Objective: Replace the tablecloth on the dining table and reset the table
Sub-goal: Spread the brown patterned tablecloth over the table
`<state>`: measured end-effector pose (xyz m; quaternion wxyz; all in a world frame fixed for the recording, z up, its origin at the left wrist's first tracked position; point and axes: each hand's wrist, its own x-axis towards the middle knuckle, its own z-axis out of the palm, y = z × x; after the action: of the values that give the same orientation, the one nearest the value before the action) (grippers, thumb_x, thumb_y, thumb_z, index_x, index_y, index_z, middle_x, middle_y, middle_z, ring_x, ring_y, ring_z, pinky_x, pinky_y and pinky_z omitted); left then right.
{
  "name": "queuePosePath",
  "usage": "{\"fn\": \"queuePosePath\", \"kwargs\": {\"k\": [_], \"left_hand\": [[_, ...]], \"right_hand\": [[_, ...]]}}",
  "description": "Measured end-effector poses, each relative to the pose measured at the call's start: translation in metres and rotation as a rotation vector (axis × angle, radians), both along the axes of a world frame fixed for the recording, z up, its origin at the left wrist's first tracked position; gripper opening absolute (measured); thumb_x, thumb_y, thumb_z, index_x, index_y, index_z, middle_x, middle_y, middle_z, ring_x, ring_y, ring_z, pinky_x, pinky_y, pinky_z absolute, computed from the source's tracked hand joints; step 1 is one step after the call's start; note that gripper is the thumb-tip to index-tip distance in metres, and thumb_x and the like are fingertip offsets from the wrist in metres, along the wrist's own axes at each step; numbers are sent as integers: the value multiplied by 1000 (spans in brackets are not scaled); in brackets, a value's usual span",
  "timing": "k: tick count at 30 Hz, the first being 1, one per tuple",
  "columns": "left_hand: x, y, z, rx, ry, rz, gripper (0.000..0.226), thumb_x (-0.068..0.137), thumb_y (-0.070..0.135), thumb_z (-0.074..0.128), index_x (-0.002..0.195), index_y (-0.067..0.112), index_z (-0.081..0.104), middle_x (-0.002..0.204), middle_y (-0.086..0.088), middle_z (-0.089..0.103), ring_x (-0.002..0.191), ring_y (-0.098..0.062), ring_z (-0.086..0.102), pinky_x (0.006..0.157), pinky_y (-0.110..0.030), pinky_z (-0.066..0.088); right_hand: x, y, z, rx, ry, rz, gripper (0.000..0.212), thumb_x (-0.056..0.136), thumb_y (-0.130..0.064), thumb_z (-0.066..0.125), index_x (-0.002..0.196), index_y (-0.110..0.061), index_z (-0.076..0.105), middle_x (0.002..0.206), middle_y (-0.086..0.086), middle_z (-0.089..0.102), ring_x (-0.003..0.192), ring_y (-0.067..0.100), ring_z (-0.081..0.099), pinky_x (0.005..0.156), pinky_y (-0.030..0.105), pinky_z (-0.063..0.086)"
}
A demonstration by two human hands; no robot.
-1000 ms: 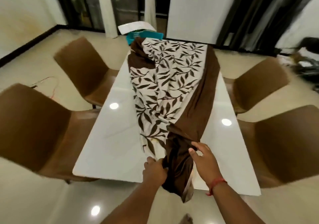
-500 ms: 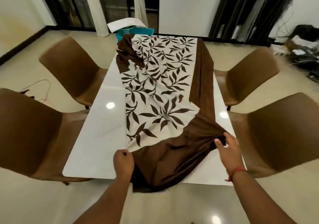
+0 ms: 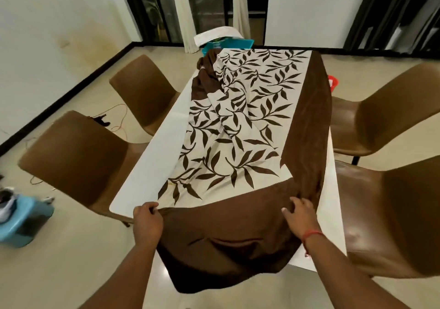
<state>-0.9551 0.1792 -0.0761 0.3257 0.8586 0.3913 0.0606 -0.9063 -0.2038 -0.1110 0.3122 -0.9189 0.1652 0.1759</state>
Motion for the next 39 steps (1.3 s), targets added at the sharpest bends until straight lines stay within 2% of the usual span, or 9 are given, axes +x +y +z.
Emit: {"fn": "queuePosePath", "kwargs": {"k": [3,8,12,15,18,22,27,35,39], "left_hand": [[-8,6,9,49,-5,-12,24,99,4,50,115,7,67,124,-13,55,103,-30,62,99,-40,48],[-19,52,11,109,-37,108,26,93,2,49,111,8,68,120,-13,53,89,-25,58,91,-44,51],[-25,100,-3,91,57,279,25,94,11,48,112,7,63,119,-17,48,89,-36,56,87,-46,47],[-18,137,-19,38,143,262,27,93,7,47,112,-6,61,118,-30,54,101,-48,54,92,-47,44],[0,175,-33,-26,169,95,24,92,4,51,106,-10,64,111,-33,62,106,-48,57,90,-45,47],[17,203,-43,-67,251,-206,18,85,10,58,100,4,65,107,-15,62,104,-39,61,81,-36,50],[25,228,-59,244,309,-592,29,90,26,59,117,16,60,115,-6,60,105,-24,58,90,-32,51],[29,199,-73,344,277,-1040,49,94,27,54,142,22,45,146,-1,47,131,-23,46,109,-37,43],[22,176,-78,406,402,-1158,59,97,37,50,152,25,32,158,-4,32,142,-28,35,116,-44,33]], "right_hand": [[-10,5,-14,-185,66,144,52,99,-43,51,146,-24,44,156,12,30,138,36,36,113,46,37],[-14,14,-11,-358,-22,80,43,99,-42,46,138,-27,50,154,9,31,136,32,36,108,45,40],[-9,32,-11,-317,-27,-10,44,100,-40,46,141,-26,48,156,14,28,139,36,33,109,49,38],[-4,49,-22,-146,-43,-169,39,100,-34,49,135,-17,55,140,21,45,124,41,49,105,48,44],[-5,79,-32,-57,-50,-283,38,99,-32,52,129,-10,58,120,24,60,110,42,57,98,45,49],[-14,128,-28,69,-36,-479,48,98,-23,58,136,3,45,133,32,53,120,48,52,104,49,42],[-41,203,-26,182,50,-639,61,93,-15,64,140,2,29,132,31,53,114,46,56,97,46,48],[-88,214,-42,511,82,-699,34,85,-22,74,115,-8,64,105,12,72,96,34,69,95,54,54],[-111,198,-24,599,-23,-766,18,89,-17,72,106,-13,67,102,10,73,96,33,69,95,50,54]]}}
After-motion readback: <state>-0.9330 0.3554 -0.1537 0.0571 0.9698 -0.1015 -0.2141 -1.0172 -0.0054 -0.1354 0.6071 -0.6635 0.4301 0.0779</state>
